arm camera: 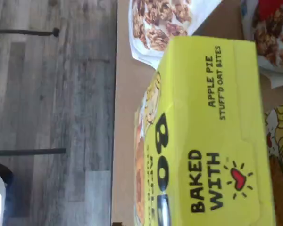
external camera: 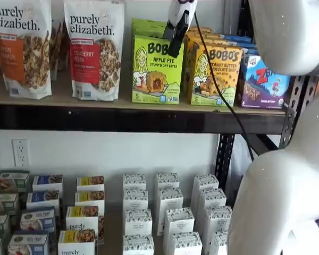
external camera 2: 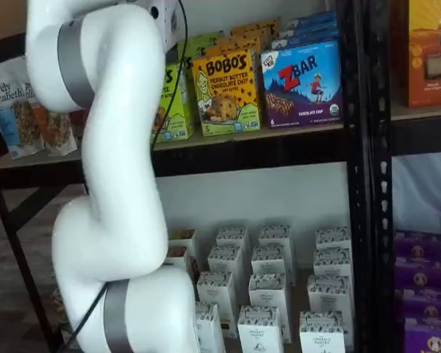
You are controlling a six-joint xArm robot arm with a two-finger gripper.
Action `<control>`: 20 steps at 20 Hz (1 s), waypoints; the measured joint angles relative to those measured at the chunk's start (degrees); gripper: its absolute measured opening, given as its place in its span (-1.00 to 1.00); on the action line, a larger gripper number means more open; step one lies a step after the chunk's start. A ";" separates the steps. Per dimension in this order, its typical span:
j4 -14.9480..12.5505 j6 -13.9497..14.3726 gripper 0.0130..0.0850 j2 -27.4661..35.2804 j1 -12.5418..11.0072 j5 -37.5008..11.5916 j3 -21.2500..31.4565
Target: Pick the green box on the top shelf, the fourth from the left
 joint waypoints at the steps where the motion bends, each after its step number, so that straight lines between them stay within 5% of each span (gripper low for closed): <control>1: -0.19 0.03 1.00 0.14 0.08 0.04 -0.05; 12: -0.71 -0.22 1.00 0.37 0.12 -1.56 0.84; 20: -0.27 -0.36 0.44 0.59 -0.08 -1.03 0.50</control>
